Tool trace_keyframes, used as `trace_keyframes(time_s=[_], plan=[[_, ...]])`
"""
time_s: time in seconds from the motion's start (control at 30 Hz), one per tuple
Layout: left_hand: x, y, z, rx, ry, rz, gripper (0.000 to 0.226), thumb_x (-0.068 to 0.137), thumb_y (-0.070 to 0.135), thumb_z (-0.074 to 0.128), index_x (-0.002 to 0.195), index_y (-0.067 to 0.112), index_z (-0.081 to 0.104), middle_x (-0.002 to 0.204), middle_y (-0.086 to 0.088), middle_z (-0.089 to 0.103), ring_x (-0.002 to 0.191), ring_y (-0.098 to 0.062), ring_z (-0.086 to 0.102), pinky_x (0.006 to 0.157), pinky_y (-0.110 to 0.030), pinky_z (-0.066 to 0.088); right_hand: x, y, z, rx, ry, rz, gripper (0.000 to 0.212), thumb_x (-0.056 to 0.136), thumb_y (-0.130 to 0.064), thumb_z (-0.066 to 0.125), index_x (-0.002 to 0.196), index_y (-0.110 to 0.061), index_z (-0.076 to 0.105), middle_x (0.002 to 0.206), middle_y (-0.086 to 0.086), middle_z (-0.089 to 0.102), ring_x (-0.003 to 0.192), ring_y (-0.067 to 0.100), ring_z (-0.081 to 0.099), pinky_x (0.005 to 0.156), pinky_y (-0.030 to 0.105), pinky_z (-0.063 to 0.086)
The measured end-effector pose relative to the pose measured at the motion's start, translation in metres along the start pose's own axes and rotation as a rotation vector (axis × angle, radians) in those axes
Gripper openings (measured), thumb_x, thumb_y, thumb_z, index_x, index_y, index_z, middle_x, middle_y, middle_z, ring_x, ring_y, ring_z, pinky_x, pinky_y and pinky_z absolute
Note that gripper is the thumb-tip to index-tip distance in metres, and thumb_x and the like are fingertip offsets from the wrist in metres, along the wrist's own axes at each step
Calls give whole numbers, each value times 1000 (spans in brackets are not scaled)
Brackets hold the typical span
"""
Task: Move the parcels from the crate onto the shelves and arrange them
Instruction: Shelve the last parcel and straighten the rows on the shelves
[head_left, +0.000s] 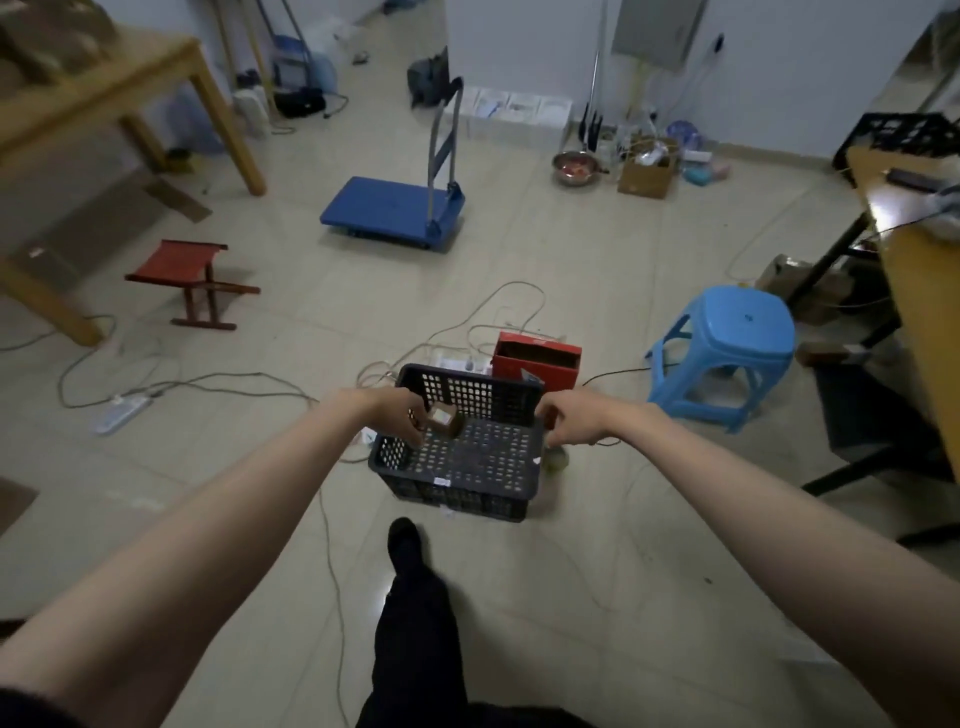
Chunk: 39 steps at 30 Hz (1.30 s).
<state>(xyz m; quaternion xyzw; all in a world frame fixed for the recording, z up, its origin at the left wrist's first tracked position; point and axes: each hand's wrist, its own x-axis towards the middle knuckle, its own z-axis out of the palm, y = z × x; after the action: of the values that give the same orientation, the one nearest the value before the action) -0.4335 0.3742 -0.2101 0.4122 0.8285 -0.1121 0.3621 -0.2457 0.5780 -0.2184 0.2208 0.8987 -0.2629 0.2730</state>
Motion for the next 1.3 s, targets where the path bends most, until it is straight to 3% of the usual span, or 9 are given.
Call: trace_keyframes(time_s=[0.07, 0.17, 0.3, 0.43, 0.6, 0.7, 1.0, 1.13, 1.3], plan=[[30, -32, -7, -44, -16, -5, 54, 81, 39, 74, 129, 20, 56, 126, -3, 59, 115, -23, 56, 99, -38, 46, 44, -11, 0, 37, -21, 23, 41, 88, -27, 70, 126, -21, 54, 108, -1, 58, 94, 17, 60, 67, 23, 48], [83, -80, -18, -92, -36, -10, 52, 83, 39, 71, 128, 20, 55, 127, -4, 58, 114, -23, 55, 98, -37, 46, 114, -29, -2, 93, -31, 87, 39, 88, -28, 70, 123, -26, 53, 113, 0, 60, 98, 17, 61, 83, 33, 54], [148, -128, -29, -162, -70, -2, 49, 86, 36, 66, 129, 17, 51, 127, -8, 58, 115, -25, 55, 97, -39, 46, 192, -54, -1, 185, -43, 158, 42, 90, -28, 68, 127, -23, 51, 110, 0, 58, 97, 18, 60, 82, 33, 52], [203, -163, -37, -196, -115, 13, 48, 90, 36, 63, 131, 14, 50, 131, -7, 56, 119, -25, 54, 96, -36, 44, 263, -68, 11, 290, -130, 220, 46, 88, -35, 67, 129, -25, 51, 119, 5, 61, 107, 24, 61, 96, 43, 52], [268, -193, -19, -308, -138, 6, 48, 89, 31, 64, 130, 12, 51, 129, -9, 57, 115, -26, 55, 99, -40, 44, 334, -65, 47, 466, -136, 307, 34, 87, -30, 69, 118, -25, 56, 113, 5, 65, 104, 23, 61, 97, 40, 50], [316, -209, 9, -377, -150, -15, 49, 87, 29, 66, 130, 12, 52, 127, -11, 57, 112, -27, 56, 95, -38, 46, 381, -49, 75, 573, -151, 354, 30, 90, -24, 68, 118, -22, 57, 110, 3, 64, 105, 22, 61, 96, 37, 50], [511, -236, 160, -548, -199, -43, 48, 86, 27, 67, 131, 17, 53, 128, -4, 59, 113, -22, 56, 92, -30, 45, 567, 33, 226, 992, -103, 622, 27, 95, -10, 60, 121, -18, 56, 92, 2, 63, 81, 18, 62, 65, 31, 50], [606, -246, 226, -629, -182, -55, 48, 87, 22, 69, 131, 11, 54, 126, -3, 60, 116, -21, 56, 98, -31, 44, 650, 66, 305, 1079, -28, 673, 27, 95, -10, 58, 120, -21, 55, 96, 1, 65, 90, 20, 67, 79, 37, 60], [707, -256, 278, -653, -43, -89, 55, 87, 20, 69, 136, 8, 49, 132, -11, 57, 121, -27, 54, 98, -27, 41, 745, 91, 369, 1103, -8, 627, 38, 89, -18, 58, 125, -26, 54, 113, 6, 65, 102, 25, 66, 94, 48, 56]])
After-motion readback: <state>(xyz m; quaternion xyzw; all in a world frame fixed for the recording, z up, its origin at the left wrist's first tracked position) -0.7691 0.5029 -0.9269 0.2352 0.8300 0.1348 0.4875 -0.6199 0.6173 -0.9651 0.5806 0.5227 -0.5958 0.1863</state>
